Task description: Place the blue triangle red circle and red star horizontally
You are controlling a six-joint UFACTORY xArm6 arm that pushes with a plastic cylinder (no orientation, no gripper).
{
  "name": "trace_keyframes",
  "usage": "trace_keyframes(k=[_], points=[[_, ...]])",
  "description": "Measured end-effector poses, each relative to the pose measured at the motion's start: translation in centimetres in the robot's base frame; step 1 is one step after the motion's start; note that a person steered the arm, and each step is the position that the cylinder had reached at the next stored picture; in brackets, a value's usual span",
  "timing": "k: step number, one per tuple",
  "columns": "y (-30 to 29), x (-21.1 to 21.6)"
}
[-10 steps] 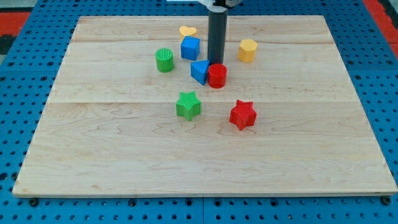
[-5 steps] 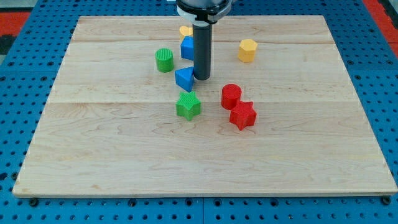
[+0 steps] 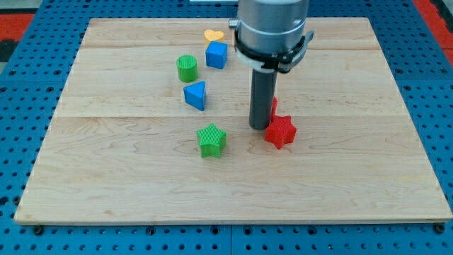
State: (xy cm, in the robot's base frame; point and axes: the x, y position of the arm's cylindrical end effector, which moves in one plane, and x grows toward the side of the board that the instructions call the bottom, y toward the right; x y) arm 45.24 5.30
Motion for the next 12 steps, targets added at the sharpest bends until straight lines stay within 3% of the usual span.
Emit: trace_keyframes(k=[1,4,5,7,8,9,10,11,12], points=[[1.3,-1.1],[0.9,10.4],[7.0,10.8],[9.0,3.9],[4.5,7.4],[3.3,4.8],[9.5,2.9],[9.6,6.4],[1.5,4.2]])
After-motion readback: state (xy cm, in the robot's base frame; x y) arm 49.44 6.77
